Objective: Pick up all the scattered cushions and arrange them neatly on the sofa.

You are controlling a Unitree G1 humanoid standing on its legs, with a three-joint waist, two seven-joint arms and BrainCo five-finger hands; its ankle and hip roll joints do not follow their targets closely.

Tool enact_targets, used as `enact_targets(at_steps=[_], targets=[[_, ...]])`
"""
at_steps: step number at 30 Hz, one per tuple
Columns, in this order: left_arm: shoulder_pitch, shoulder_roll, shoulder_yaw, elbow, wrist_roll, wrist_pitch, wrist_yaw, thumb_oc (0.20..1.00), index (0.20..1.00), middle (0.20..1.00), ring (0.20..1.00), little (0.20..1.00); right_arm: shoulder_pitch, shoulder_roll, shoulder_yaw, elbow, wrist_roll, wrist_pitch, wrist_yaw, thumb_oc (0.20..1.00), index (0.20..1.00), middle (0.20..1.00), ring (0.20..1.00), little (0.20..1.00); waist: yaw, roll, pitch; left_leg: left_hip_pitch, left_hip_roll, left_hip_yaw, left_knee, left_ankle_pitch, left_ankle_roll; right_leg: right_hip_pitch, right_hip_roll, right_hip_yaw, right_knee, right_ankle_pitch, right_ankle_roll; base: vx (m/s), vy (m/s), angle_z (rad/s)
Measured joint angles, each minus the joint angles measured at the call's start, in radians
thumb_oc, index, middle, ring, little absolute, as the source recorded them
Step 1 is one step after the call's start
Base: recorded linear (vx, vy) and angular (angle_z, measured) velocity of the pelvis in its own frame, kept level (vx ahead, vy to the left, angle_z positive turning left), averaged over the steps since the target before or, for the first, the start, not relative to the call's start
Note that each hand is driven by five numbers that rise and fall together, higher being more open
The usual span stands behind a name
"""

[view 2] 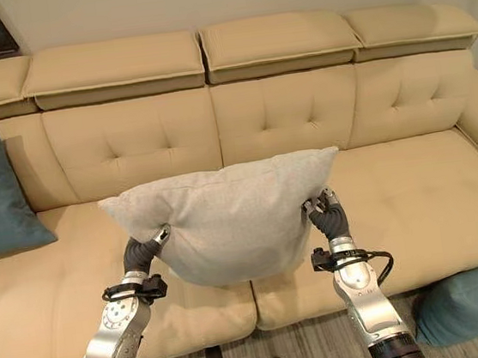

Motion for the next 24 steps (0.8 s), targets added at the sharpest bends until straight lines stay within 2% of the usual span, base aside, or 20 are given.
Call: enact_targets(at_steps=[3,5,6,7,8,9,10,12,17,21,24], targets=[[-0.001,0.017,0.000,-0.001,0.001,-0.002,0.000,0.200,0.200,0.200,0.200,0.200,0.005,0.015,0.001,-0.006,-0.001,0.000,0.002,0.200,0.200,0.200,0.200,0.200,-0.007,0.000,0.000,0.028,-0.033,0.009,0.011,-0.035,0.034,-0.174,-0.077,0.005,0.363,-0.030,0.066,0.10,0.115,-0.05],[0.011,0.012,0.021,0.000,0.001,-0.002,0.001,0.200,0.200,0.200,0.200,0.200,0.007,0.025,0.012,-0.008,-0.002,0.000,0.005,0.200,0.200,0.200,0.200,0.200,-0.002,0.002,0.000,0.037,-0.041,0.015,0.007,-0.048,0.041,-0.208,-0.107,0.001,0.347,-0.029,0.067,0.15,0.000,-0.09],[0.013,0.012,0.025,0.000,0.001,-0.002,0.001,0.200,0.200,0.200,0.200,0.200,0.008,0.020,0.018,-0.009,-0.011,0.001,0.008,0.200,0.200,0.200,0.200,0.200,-0.001,0.008,0.002,0.045,-0.043,0.013,-0.003,-0.052,0.036,-0.211,-0.106,0.004,0.260,-0.027,0.063,0.16,-0.059,-0.12],[0.011,0.011,0.036,0.000,0.001,-0.003,0.001,0.200,0.200,0.200,0.200,0.200,0.006,0.018,0.018,-0.009,-0.029,0.001,0.017,0.200,0.200,0.200,0.200,0.200,-0.008,0.015,0.006,0.047,-0.043,0.008,-0.019,-0.044,0.037,-0.214,-0.078,0.032,0.041,0.002,0.058,0.13,-0.071,0.14],[0.014,0.011,0.035,0.002,0.001,-0.002,0.001,0.200,0.200,0.200,0.200,0.200,0.014,0.018,0.017,-0.008,-0.038,0.002,0.018,0.200,0.200,0.200,0.200,0.200,-0.029,0.011,0.005,0.051,-0.051,-0.003,-0.020,-0.042,0.033,-0.182,-0.071,0.050,-0.057,0.090,0.058,0.18,-0.153,0.40],[0.015,0.006,0.026,0.001,0.003,-0.002,0.000,0.200,0.200,0.200,0.200,0.200,0.019,0.021,0.008,-0.008,-0.038,0.002,0.018,0.200,0.200,0.200,0.200,0.200,-0.035,-0.006,-0.006,0.054,-0.068,-0.021,-0.017,-0.048,0.023,-0.087,-0.065,0.053,-0.200,0.166,0.047,0.16,-0.136,0.57],[0.015,0.000,0.028,0.002,0.006,-0.001,0.000,0.200,0.200,0.200,0.200,0.200,0.018,0.017,0.002,-0.006,-0.038,0.002,0.018,0.200,0.200,0.200,0.200,0.200,-0.035,-0.005,-0.007,0.054,-0.064,-0.035,-0.017,-0.048,0.011,-0.049,-0.055,0.052,-0.268,0.223,0.011,0.18,-0.143,0.42],[0.015,-0.018,0.029,-0.001,0.019,-0.001,0.000,0.200,0.200,0.200,0.200,0.200,0.017,0.005,-0.006,-0.003,-0.038,0.003,0.016,0.200,0.200,0.200,0.200,0.200,-0.033,-0.001,-0.009,0.065,-0.041,-0.053,-0.024,-0.049,-0.012,0.017,-0.026,0.028,-0.370,0.269,-0.011,0.16,-0.087,0.23],[0.001,-0.021,0.025,-0.001,0.042,-0.001,0.000,0.200,0.200,0.200,0.200,0.200,-0.005,-0.019,-0.008,-0.004,-0.039,0.003,0.000,0.200,0.200,0.200,0.200,0.200,-0.038,0.002,-0.021,0.090,0.006,-0.064,-0.025,-0.058,-0.051,0.048,0.017,0.001,-0.371,0.250,-0.028,0.14,-0.085,0.06],[-0.047,-0.028,0.020,-0.001,0.050,-0.001,0.013,0.200,0.200,0.200,0.200,0.200,-0.058,-0.049,-0.009,0.000,-0.045,0.004,-0.029,0.200,0.200,0.200,0.200,0.200,-0.040,0.002,-0.027,0.084,0.023,-0.085,-0.030,-0.049,-0.067,0.052,0.031,-0.020,-0.371,0.242,-0.037,0.11,-0.060,0.15],[-0.095,-0.029,0.020,0.000,0.060,-0.001,0.066,0.200,0.200,0.200,0.200,0.200,-0.155,-0.072,0.020,0.036,-0.079,0.011,-0.067,0.200,0.200,0.200,0.200,0.200,-0.038,0.000,-0.043,0.069,0.030,-0.108,-0.030,-0.052,-0.080,0.053,0.037,-0.031,-0.375,0.238,-0.043,0.07,-0.063,0.19]])
